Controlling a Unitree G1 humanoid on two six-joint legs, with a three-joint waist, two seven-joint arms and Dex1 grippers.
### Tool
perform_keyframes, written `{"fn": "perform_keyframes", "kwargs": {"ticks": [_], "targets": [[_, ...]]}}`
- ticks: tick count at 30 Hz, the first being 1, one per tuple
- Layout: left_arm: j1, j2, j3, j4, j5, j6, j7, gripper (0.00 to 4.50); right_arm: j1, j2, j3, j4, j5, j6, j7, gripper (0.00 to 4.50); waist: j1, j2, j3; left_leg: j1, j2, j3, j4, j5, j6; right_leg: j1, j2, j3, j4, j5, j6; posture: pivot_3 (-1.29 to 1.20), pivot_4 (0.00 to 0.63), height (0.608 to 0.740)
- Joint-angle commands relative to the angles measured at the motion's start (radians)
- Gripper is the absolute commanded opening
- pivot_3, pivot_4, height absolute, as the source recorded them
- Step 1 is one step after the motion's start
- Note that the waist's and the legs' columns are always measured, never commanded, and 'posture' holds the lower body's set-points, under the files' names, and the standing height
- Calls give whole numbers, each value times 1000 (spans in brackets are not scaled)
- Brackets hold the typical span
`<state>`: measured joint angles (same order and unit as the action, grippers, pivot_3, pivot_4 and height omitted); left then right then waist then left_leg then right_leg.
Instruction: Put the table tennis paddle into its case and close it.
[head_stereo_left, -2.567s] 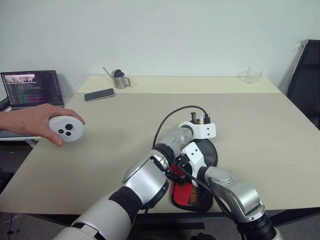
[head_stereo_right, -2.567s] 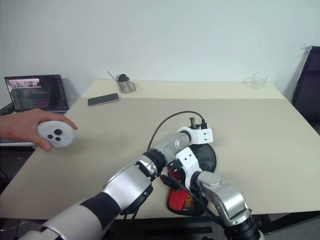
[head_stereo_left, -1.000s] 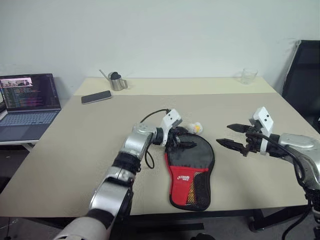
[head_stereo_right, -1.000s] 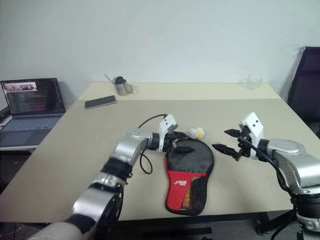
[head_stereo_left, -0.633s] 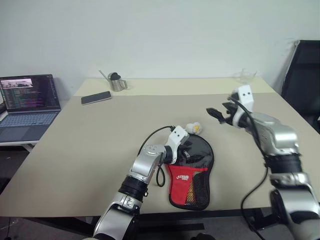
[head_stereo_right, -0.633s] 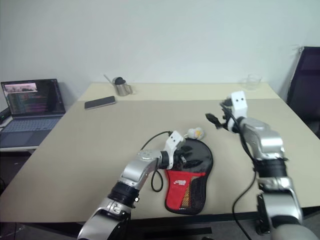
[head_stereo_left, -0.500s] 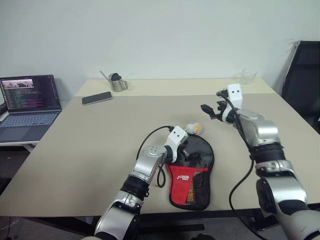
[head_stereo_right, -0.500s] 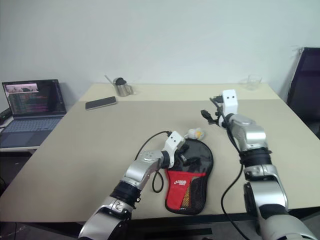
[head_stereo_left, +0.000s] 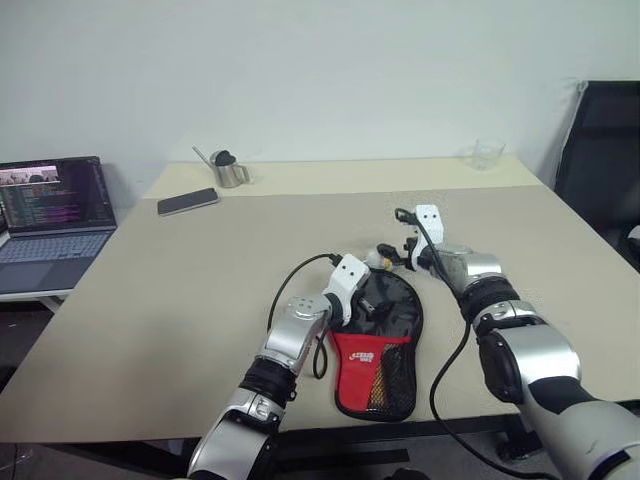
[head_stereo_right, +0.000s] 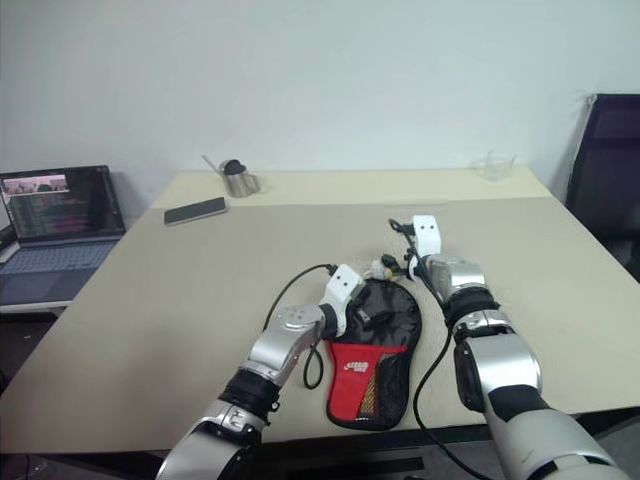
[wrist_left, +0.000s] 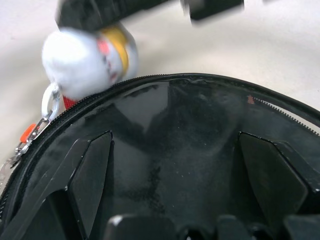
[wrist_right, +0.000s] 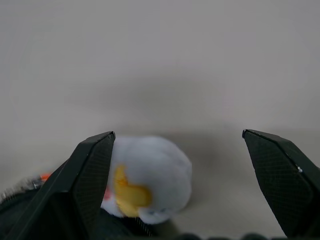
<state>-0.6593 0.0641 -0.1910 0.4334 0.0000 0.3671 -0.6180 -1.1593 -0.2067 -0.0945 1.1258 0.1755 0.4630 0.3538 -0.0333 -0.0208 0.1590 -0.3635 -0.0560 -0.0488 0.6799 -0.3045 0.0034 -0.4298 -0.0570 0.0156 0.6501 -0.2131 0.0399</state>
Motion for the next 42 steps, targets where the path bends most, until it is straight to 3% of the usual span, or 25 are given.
{"fn": "perform_keyframes", "kwargs": {"ticks": [1,11,14,22,26,42], "targets": [[40,2,-24,-14,2,50,6,4399,-39,17,-22,11,3,13,-12,4500,0,1,-1,0,0,0,0,0,0,0,0,0,0,0,0,0,150,740],[50,5,-16,-31,4,78,38,4399,-32,55,-62,29,14,34,-29,4500,-1,3,-3,1,0,0,0,0,0,0,0,0,0,0,0,0,150,740],[49,2,-18,-30,1,79,41,4500,-24,62,-71,21,13,19,-44,3877,-2,3,-3,1,0,0,0,0,1,0,0,0,1,0,0,0,150,740],[27,-18,-28,17,6,54,53,4500,-22,51,-97,2,12,15,-66,1157,0,3,-3,2,0,-2,0,0,1,3,0,-1,0,0,0,0,150,740],[18,-24,-33,27,6,43,52,4500,-26,27,-102,-25,14,16,-67,202,1,3,-3,4,-1,-3,0,-1,1,5,0,-2,-1,0,0,0,150,740],[-24,-38,-48,108,15,3,37,4500,-6,-151,-66,-90,-40,20,-56,148,12,3,-3,2,-2,-6,0,0,1,7,0,-7,-4,0,0,0,150,740]]}}
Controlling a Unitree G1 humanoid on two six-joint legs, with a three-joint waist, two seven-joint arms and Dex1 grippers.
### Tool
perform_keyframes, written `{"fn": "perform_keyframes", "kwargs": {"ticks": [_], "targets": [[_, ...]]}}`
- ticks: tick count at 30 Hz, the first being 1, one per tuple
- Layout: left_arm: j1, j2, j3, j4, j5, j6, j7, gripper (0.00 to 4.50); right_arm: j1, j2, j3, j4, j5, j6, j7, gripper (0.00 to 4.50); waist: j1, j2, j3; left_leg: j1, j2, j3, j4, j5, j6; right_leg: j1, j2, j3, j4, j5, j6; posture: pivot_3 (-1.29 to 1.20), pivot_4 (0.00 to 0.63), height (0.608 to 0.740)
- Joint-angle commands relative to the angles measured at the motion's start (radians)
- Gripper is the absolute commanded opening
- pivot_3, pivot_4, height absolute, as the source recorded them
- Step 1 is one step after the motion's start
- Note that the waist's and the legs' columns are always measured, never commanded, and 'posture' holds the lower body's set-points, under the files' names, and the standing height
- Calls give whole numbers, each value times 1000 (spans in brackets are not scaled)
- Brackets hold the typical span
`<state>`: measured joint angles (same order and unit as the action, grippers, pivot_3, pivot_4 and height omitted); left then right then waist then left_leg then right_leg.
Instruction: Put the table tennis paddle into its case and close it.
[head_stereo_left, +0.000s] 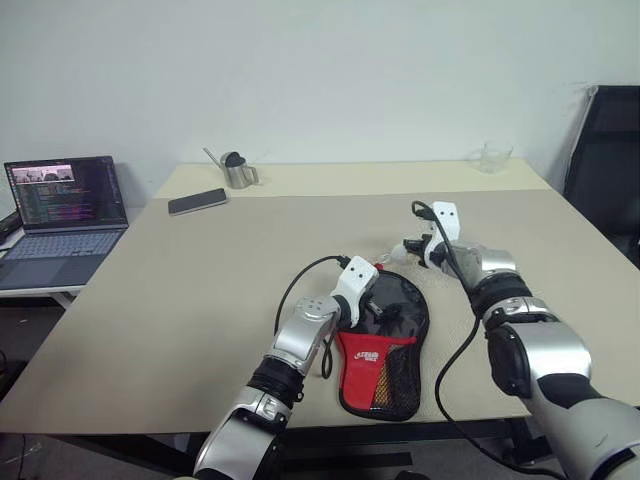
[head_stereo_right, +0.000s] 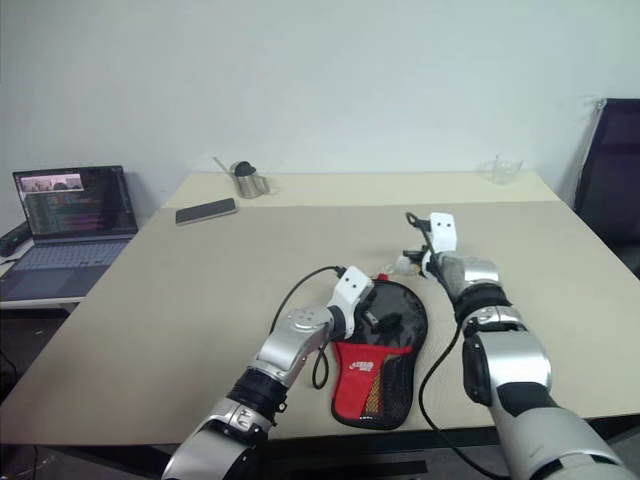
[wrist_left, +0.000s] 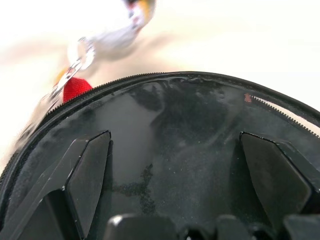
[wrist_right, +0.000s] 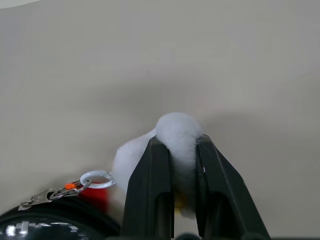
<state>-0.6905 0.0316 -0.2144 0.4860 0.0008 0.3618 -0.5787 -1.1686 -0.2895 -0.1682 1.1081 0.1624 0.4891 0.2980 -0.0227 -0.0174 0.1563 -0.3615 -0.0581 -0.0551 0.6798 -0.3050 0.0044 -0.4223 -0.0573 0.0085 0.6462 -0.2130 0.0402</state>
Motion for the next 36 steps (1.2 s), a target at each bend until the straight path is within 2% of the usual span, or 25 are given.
{"fn": "perform_keyframes", "kwargs": {"ticks": [1,4,9,14,19,25,30,36], "targets": [[5,-6,-28,63,17,4,-3,4500,11,-83,11,-81,-31,-1,4,148,5,0,0,0,0,0,0,0,0,0,0,0,0,0,0,0,150,740],[-5,-9,-30,84,15,-8,-4,4500,52,-131,30,-141,-47,37,32,147,13,0,0,0,-1,-1,0,0,0,1,0,-1,0,0,0,0,150,740],[-31,-21,-37,131,19,-30,-16,4500,191,-236,66,-401,-43,185,124,147,29,0,0,-1,-1,-2,0,0,0,1,0,-3,-2,0,0,0,150,740],[-55,-35,-44,172,21,-52,-33,4500,381,-376,148,-758,-10,352,316,147,39,1,0,-2,-1,-3,0,-1,1,1,0,-4,-3,-1,1,0,150,740],[-84,-45,-51,218,25,-75,-46,4500,543,-514,192,-1027,22,408,455,139,47,1,0,-2,-1,-4,0,-1,2,2,0,-6,-3,-1,2,0,150,740],[-110,-61,-54,268,33,-101,-57,4500,720,-628,169,-1238,81,370,574,135,50,0,1,-3,-2,-10,1,-1,1,5,-2,-17,-6,-3,4,0,150,740],[-122,-67,-59,292,42,-115,-67,4500,899,-728,131,-1360,113,200,710,133,51,1,1,-3,-3,-14,0,-1,1,9,-3,-20,-10,-6,9,0,150,740],[-136,-80,-60,324,53,-127,-74,4500,1048,-804,82,-1449,173,118,828,132,52,1,1,-2,-3,-19,0,-1,1,16,-3,-23,-18,-6,9,0,150,740]]}}
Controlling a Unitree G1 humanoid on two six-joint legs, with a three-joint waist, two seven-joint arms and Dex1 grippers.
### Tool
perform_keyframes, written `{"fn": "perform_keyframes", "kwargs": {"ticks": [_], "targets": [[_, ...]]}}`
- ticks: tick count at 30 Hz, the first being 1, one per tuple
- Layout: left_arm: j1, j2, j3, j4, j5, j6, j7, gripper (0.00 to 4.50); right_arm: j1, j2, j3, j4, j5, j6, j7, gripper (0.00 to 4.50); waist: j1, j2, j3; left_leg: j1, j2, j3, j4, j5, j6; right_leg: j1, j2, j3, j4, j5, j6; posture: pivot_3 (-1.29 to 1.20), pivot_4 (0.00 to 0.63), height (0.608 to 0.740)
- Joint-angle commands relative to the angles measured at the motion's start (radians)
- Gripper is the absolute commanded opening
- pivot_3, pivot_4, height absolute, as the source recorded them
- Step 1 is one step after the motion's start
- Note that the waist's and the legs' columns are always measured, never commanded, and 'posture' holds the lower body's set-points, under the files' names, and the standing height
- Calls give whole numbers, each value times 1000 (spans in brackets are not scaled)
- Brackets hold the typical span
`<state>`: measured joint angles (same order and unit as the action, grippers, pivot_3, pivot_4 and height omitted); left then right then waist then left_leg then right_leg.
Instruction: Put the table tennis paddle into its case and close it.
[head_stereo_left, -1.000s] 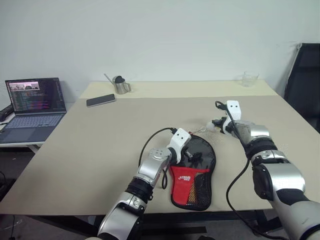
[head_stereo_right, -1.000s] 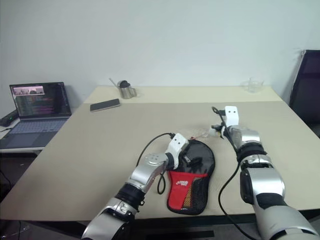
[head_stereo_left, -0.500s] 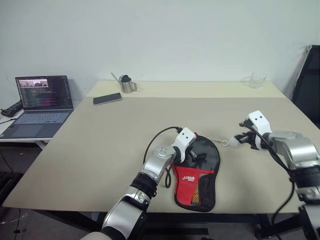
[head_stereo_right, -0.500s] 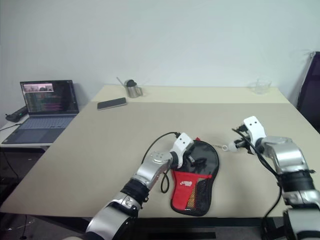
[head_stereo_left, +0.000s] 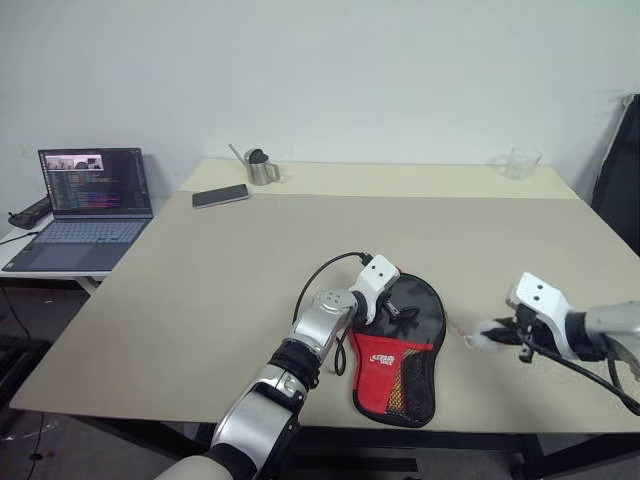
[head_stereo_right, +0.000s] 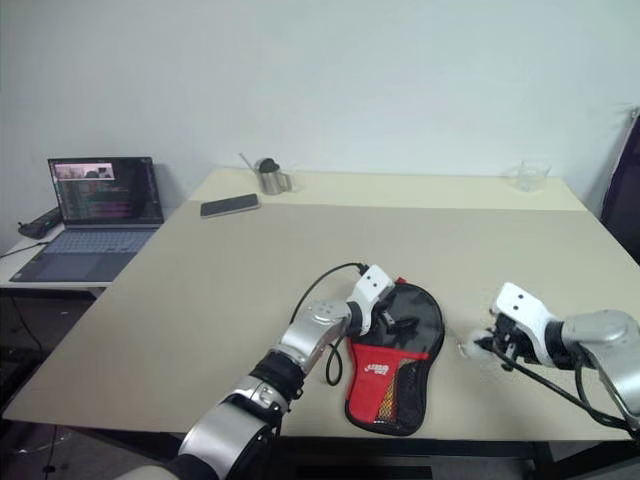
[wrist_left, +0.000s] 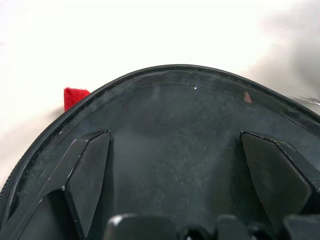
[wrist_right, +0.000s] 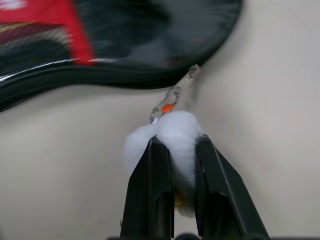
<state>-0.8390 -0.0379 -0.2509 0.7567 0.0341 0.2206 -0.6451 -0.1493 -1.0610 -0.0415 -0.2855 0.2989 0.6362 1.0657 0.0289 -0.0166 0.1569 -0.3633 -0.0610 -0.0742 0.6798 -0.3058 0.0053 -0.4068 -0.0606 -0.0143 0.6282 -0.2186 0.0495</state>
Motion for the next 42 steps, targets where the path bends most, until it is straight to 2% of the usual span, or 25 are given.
{"fn": "perform_keyframes", "kwargs": {"ticks": [1,15,22,28,35,42], "targets": [[12,-12,-24,56,21,13,-9,4500,39,-35,-49,-63,44,-28,66,130,0,0,0,0,0,0,0,0,0,0,0,0,0,0,0,0,150,740],[-20,-32,-17,132,47,-9,23,4500,277,-80,-171,-281,180,-1,172,116,22,-1,0,0,-1,-2,0,0,0,1,-5,-3,-1,-2,3,0,150,740],[-31,-68,-19,178,48,-35,35,4500,431,-88,-163,-416,232,15,188,69,31,-2,1,-1,-2,-3,0,-1,1,2,-7,-3,-2,-3,5,0,150,740],[-41,-71,-17,199,53,-46,33,4500,502,-90,-135,-467,252,6,199,65,32,-5,2,-1,-4,-3,0,-1,1,2,-9,-4,-2,-4,6,0,150,740],[-40,-65,-25,204,61,-49,25,4500,519,-87,-112,-508,287,12,201,64,32,-6,3,0,-3,-3,0,-2,2,3,-9,-4,-2,-4,6,0,150,740],[-51,-46,-16,205,61,-46,31,4500,450,-93,-104,-423,243,-32,196,64,29,-7,3,0,-3,-3,0,-2,2,3,-9,-4,-2,-4,6,0,150,740]]}}
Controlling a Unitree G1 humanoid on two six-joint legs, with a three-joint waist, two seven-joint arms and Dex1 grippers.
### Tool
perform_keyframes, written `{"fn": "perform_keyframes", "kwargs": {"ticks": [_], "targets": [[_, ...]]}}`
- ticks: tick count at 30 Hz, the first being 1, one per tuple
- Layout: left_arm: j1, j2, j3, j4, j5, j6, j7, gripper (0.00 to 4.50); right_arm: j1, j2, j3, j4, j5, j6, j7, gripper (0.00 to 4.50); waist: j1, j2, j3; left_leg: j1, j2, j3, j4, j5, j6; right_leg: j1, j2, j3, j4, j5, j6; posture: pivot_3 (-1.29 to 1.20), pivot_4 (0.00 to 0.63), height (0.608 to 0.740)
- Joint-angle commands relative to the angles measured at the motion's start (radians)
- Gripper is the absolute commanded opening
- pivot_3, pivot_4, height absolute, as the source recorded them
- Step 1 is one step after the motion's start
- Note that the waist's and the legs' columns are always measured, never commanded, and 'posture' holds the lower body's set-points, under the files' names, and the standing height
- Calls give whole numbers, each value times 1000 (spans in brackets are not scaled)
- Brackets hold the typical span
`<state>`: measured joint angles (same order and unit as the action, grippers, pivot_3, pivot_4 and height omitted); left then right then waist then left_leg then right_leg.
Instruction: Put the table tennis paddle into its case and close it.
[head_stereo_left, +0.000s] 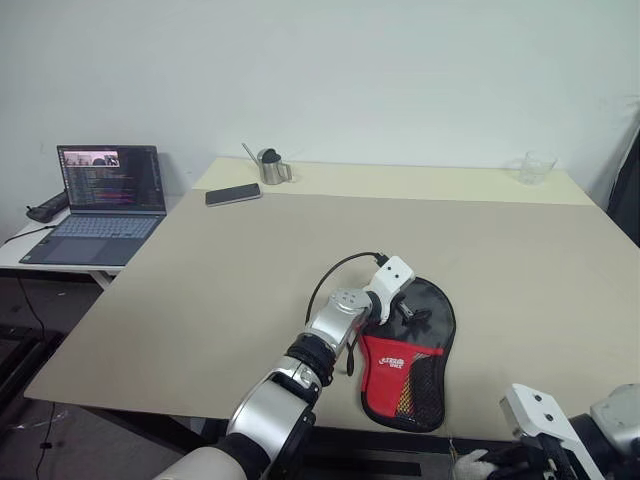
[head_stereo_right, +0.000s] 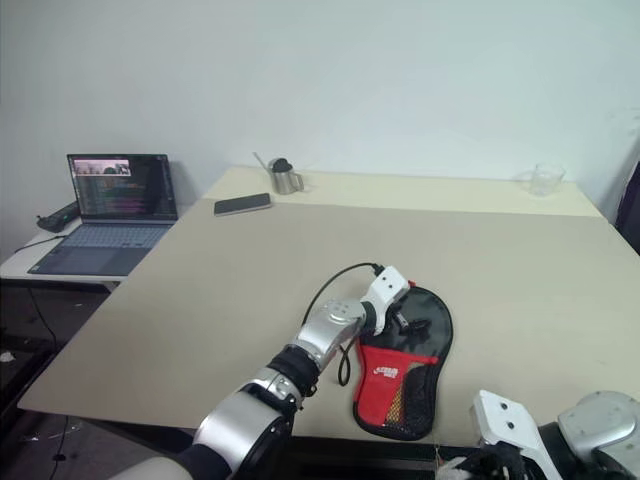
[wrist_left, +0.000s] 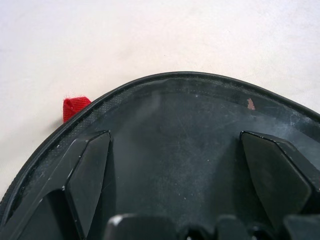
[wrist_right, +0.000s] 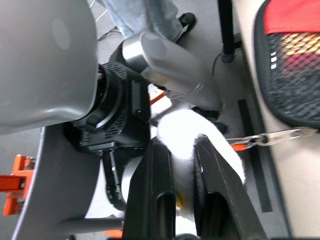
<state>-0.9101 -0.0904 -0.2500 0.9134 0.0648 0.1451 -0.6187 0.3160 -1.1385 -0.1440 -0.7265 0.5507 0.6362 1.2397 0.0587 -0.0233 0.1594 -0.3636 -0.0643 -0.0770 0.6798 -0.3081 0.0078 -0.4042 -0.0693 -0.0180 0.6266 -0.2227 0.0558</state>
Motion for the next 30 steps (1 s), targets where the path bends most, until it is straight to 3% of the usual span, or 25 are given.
{"fn": "perform_keyframes", "kwargs": {"ticks": [1,5,6,10,17,22,25,30], "targets": [[18,9,-15,49,30,29,6,4500,-25,-15,4,38,-29,-53,20,63,-2,0,0,0,0,0,0,0,0,0,0,0,0,0,0,0,150,740],[15,17,-10,47,27,31,10,4500,-52,-13,37,101,-88,-95,8,63,-5,0,0,0,0,0,0,0,0,0,0,0,0,0,0,0,150,740],[15,19,-9,45,26,31,11,4500,-56,-14,42,109,-88,-93,13,796,-5,0,0,0,0,0,0,0,0,0,0,0,0,0,0,0,150,740],[15,25,-1,38,21,33,13,4500,-120,0,57,158,-85,-82,0,1970,-8,0,0,0,0,1,0,0,0,0,0,1,0,0,0,0,150,740],[25,30,3,22,21,36,11,4500,-296,14,83,312,-111,-104,0,4460,-11,1,0,1,0,1,0,0,0,0,0,1,1,0,0,0,150,740],[41,43,22,-45,-11,6,-46,4500,-385,29,77,388,-140,-150,-13,4460,-14,4,-1,1,0,1,0,1,-1,-1,0,2,1,0,0,0,150,740],[54,90,58,-212,-105,19,-195,4500,-494,54,53,463,-113,-137,-21,4460,-29,6,1,1,1,2,0,2,-3,-1,0,2,1,1,-1,0,150,740],[67,285,98,-557,-273,185,-465,4500,-654,73,87,628,-153,-191,14,4460,-42,6,9,-3,1,3,0,2,-4,-6,1,3,2,4,-7,0,150,740]]}}
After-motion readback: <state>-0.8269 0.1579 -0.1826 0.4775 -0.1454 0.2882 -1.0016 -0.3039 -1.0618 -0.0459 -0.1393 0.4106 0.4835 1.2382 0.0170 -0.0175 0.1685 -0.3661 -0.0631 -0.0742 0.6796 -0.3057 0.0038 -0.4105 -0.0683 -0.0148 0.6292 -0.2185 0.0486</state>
